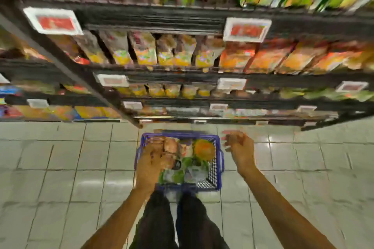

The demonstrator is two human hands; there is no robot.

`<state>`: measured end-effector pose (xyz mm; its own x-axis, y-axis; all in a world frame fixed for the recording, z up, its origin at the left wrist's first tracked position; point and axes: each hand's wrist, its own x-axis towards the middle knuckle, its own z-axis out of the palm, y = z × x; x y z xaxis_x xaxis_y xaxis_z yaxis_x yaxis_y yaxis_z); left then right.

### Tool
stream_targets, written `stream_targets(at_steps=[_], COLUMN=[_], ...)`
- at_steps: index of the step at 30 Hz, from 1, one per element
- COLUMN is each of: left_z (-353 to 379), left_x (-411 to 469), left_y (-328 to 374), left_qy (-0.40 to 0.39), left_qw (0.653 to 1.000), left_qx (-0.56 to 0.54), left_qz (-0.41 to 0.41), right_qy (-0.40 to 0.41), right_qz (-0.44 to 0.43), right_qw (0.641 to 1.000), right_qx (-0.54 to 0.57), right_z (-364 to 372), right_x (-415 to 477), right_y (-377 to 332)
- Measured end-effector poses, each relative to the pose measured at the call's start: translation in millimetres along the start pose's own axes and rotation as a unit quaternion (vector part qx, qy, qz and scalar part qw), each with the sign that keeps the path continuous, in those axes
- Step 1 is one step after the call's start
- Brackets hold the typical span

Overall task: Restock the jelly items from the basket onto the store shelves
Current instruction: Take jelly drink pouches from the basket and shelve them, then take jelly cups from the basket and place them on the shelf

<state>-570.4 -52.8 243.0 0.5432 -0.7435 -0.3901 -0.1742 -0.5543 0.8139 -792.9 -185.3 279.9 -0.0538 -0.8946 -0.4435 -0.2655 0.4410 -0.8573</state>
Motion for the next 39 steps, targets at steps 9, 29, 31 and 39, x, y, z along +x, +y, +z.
stream_targets(at_steps=[9, 29, 31, 39], left_z=[48.3, 81.0, 77.0, 74.4], left_x=[58.0, 185.8, 190.8, 192.1], left_y=[-187.9, -396.4, -396.4, -382.5], left_qy=[-0.036, 0.169, 0.144, 0.148], left_qw=[0.977, 0.941, 0.935, 0.932], left_qx=[0.149, 0.144, 0.165, 0.134], left_qz=[-0.145, -0.254, -0.277, -0.304], right_qy=[-0.011, 0.108, 0.092, 0.112], right_qz=[0.192, 0.231, 0.257, 0.276], right_qw=[0.977, 0.938, 0.938, 0.939], right_qx=[-0.091, -0.234, -0.214, -0.173], right_z=[23.4, 56.8, 52.5, 43.2], right_x=[64.1, 192.6, 196.2, 185.1], right_y=[223.0, 429.3, 427.3, 418.8])
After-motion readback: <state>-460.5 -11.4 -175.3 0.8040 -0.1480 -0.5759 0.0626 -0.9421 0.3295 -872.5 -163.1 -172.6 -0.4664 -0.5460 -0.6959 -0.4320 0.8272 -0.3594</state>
